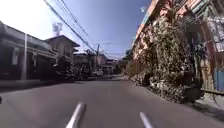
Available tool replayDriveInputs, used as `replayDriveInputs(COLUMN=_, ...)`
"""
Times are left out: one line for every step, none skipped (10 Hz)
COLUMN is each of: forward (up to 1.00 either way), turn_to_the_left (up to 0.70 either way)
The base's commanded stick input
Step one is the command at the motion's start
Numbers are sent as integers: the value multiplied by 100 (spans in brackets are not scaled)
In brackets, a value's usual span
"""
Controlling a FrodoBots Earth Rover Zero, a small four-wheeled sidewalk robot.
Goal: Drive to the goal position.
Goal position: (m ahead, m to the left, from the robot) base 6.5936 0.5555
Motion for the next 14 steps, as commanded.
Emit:
replayDriveInputs(forward=85, turn_to_the_left=0)
replayDriveInputs(forward=85, turn_to_the_left=0)
replayDriveInputs(forward=85, turn_to_the_left=0)
replayDriveInputs(forward=85, turn_to_the_left=-21)
replayDriveInputs(forward=85, turn_to_the_left=-34)
replayDriveInputs(forward=85, turn_to_the_left=-34)
replayDriveInputs(forward=85, turn_to_the_left=-34)
replayDriveInputs(forward=85, turn_to_the_left=-34)
replayDriveInputs(forward=85, turn_to_the_left=-34)
replayDriveInputs(forward=85, turn_to_the_left=-19)
replayDriveInputs(forward=85, turn_to_the_left=0)
replayDriveInputs(forward=85, turn_to_the_left=0)
replayDriveInputs(forward=85, turn_to_the_left=0)
replayDriveInputs(forward=85, turn_to_the_left=0)
